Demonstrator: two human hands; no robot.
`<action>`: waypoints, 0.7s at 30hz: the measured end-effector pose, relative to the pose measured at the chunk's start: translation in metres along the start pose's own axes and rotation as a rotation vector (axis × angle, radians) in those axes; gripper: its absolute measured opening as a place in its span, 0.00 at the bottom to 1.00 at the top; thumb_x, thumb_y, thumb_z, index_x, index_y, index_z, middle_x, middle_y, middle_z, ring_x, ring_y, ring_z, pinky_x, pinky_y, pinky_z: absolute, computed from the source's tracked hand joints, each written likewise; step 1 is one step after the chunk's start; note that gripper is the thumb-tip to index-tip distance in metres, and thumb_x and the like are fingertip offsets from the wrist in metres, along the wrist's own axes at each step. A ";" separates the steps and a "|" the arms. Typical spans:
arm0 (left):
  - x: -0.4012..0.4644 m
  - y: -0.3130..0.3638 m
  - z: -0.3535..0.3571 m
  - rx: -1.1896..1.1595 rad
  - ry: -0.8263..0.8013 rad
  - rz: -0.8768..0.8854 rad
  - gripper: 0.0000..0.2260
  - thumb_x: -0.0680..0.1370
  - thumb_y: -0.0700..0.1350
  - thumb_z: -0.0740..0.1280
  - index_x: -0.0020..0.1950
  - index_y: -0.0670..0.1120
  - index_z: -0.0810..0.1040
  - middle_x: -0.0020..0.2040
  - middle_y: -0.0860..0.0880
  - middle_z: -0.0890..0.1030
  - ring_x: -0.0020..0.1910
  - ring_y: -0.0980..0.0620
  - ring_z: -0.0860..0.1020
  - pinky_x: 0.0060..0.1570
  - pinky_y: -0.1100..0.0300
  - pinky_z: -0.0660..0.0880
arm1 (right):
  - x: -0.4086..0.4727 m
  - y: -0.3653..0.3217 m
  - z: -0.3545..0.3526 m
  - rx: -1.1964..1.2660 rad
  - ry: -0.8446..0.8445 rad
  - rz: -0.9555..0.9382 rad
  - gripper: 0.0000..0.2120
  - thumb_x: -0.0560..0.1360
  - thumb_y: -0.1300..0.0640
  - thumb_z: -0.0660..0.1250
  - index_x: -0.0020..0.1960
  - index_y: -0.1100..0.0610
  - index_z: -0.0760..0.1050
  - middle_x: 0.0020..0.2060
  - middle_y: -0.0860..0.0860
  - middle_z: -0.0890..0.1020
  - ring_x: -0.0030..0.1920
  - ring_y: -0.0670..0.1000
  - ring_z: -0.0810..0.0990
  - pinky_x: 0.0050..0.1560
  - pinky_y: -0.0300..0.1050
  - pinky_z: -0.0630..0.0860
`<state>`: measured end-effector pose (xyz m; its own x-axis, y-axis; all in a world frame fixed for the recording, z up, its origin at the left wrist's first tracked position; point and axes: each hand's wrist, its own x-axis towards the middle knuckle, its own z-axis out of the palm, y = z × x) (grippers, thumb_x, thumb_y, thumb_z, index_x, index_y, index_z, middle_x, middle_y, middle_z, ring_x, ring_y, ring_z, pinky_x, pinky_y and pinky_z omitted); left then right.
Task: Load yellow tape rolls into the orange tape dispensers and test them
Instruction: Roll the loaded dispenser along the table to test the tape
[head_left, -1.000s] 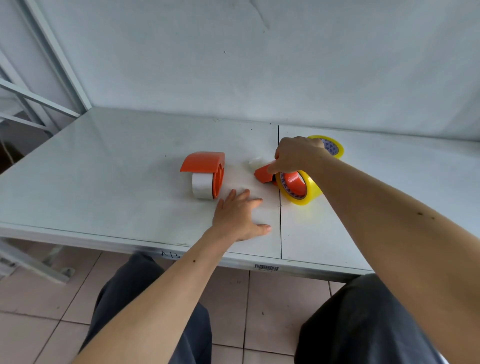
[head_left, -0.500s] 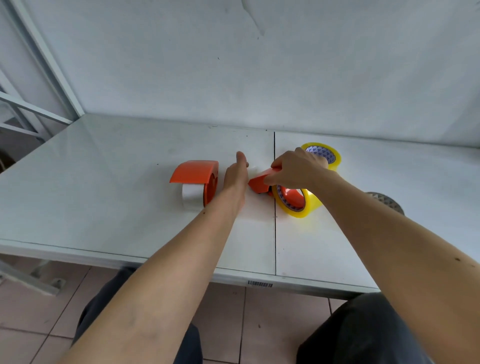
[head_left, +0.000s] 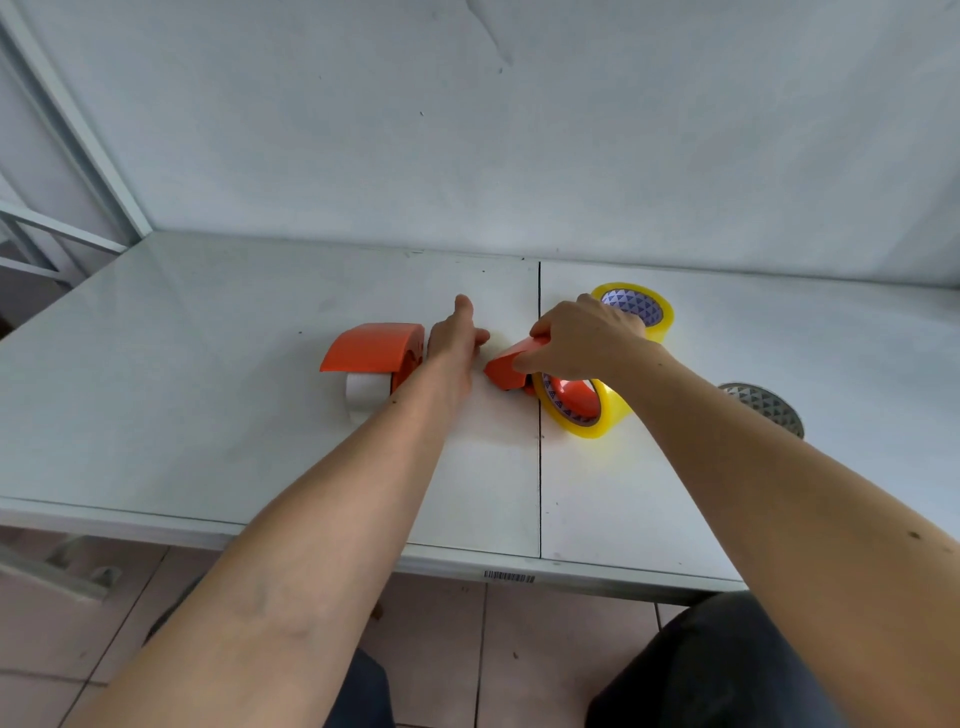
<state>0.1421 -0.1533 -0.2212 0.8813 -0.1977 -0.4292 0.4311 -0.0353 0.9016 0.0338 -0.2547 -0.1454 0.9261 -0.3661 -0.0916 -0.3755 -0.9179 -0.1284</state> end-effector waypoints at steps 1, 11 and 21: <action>0.000 -0.002 0.000 -0.032 0.004 0.009 0.25 0.79 0.61 0.56 0.42 0.42 0.79 0.55 0.43 0.83 0.58 0.46 0.78 0.66 0.52 0.71 | -0.001 -0.001 0.000 -0.001 -0.002 0.002 0.25 0.67 0.38 0.67 0.61 0.44 0.79 0.57 0.52 0.77 0.52 0.57 0.77 0.41 0.46 0.64; 0.003 -0.014 -0.001 -0.233 0.035 0.034 0.10 0.77 0.41 0.67 0.36 0.42 0.76 0.40 0.47 0.78 0.43 0.52 0.76 0.48 0.61 0.71 | -0.008 0.001 -0.003 0.032 -0.037 0.008 0.25 0.68 0.38 0.66 0.63 0.43 0.77 0.61 0.52 0.74 0.59 0.57 0.76 0.48 0.48 0.66; 0.003 -0.014 0.002 0.121 0.235 0.191 0.13 0.69 0.27 0.71 0.47 0.41 0.84 0.47 0.42 0.84 0.43 0.47 0.81 0.44 0.61 0.76 | -0.012 -0.004 -0.003 0.021 -0.024 0.016 0.21 0.69 0.41 0.67 0.60 0.46 0.79 0.59 0.52 0.74 0.53 0.56 0.75 0.43 0.46 0.64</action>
<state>0.1386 -0.1550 -0.2351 0.9707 0.0192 -0.2395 0.2398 -0.1385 0.9609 0.0248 -0.2473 -0.1405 0.9190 -0.3766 -0.1170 -0.3911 -0.9084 -0.1476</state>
